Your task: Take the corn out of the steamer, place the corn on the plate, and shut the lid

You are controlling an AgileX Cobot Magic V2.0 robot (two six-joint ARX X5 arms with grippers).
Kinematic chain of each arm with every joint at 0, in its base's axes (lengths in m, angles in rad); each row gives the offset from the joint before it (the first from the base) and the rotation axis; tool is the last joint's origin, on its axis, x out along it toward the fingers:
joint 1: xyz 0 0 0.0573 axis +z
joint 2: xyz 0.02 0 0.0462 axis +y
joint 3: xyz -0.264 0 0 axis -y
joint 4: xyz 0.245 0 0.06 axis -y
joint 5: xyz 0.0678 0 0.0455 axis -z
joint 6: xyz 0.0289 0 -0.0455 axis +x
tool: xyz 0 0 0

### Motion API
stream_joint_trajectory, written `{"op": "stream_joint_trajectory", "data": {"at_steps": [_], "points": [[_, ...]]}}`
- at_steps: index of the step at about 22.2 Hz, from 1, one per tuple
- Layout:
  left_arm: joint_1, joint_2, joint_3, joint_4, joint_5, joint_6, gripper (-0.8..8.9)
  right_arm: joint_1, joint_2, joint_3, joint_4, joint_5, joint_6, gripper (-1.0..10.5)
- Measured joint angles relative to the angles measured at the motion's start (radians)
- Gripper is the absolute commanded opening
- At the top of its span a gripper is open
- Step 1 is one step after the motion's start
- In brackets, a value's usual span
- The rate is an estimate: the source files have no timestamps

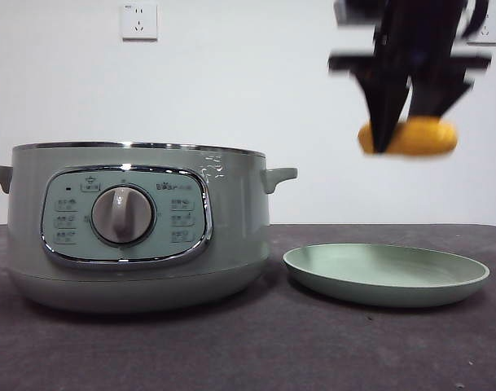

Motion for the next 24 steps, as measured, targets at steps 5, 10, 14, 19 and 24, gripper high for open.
{"op": "stream_joint_trajectory", "data": {"at_steps": [5,10,14,19,24], "points": [[0.0,0.0,0.0,-0.001,0.0,0.0,-0.09,-0.018,0.081,-0.131,0.201,-0.097,0.002,-0.2],[0.0,0.0,0.0,-0.013,0.0,0.0,-0.09,-0.032,0.203,-0.132,0.275,-0.1,0.002,0.1],[0.0,0.0,0.0,-0.02,0.0,0.0,-0.09,-0.044,0.256,-0.132,0.283,-0.101,0.002,1.5],[0.0,0.0,0.0,-0.024,0.0,0.0,-0.09,-0.053,0.272,-0.132,0.282,-0.126,-0.002,4.5],[0.0,0.0,0.0,-0.026,0.0,0.0,-0.09,-0.057,0.272,-0.132,0.262,-0.126,-0.002,4.7]]}}
